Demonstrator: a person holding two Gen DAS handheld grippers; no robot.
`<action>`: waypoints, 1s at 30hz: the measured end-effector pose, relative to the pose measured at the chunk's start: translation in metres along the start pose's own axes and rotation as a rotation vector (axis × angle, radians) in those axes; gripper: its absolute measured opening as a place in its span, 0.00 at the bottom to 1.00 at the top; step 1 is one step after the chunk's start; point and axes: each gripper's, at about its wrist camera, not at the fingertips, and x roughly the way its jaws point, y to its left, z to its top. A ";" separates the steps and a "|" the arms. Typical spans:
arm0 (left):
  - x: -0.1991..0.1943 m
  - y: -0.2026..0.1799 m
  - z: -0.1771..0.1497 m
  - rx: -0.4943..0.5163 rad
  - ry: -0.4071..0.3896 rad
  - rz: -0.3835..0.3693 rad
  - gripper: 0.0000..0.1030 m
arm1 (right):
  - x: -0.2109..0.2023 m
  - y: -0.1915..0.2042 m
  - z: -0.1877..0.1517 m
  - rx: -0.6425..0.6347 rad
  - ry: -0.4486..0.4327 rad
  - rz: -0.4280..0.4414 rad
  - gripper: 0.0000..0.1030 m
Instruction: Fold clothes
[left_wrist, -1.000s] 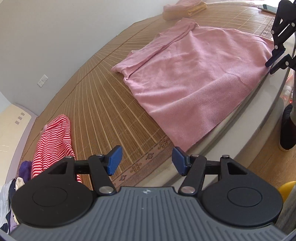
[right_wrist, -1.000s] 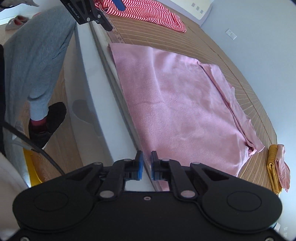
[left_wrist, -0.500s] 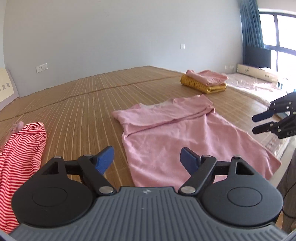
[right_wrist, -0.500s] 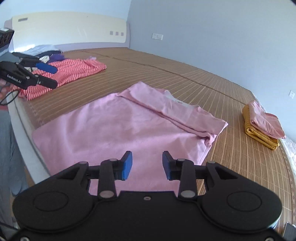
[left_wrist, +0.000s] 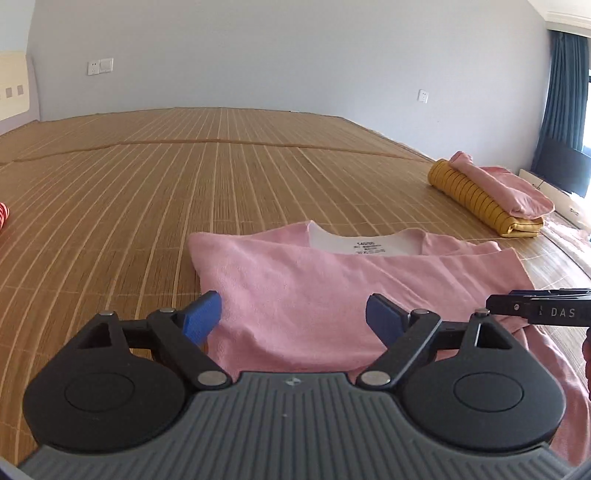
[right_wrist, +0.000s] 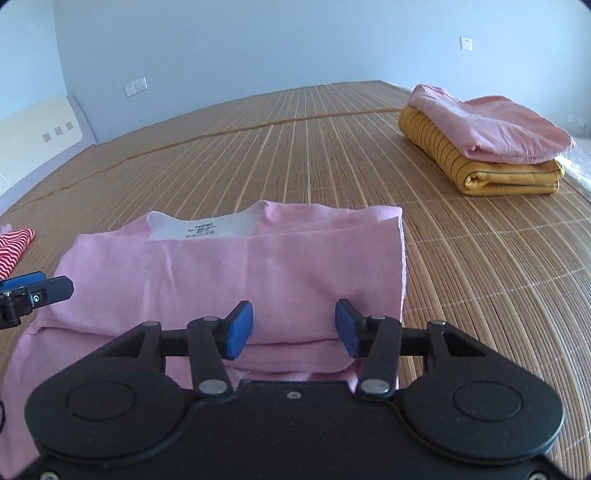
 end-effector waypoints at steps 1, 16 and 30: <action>0.013 0.004 -0.003 -0.010 0.021 0.015 0.86 | 0.006 0.001 0.002 -0.030 -0.006 -0.011 0.43; 0.093 0.007 0.031 -0.015 0.040 0.195 0.97 | 0.095 0.002 0.051 -0.143 -0.034 -0.021 0.43; -0.087 -0.004 -0.022 -0.012 0.027 -0.114 0.99 | -0.088 0.020 -0.015 -0.176 -0.120 0.223 0.64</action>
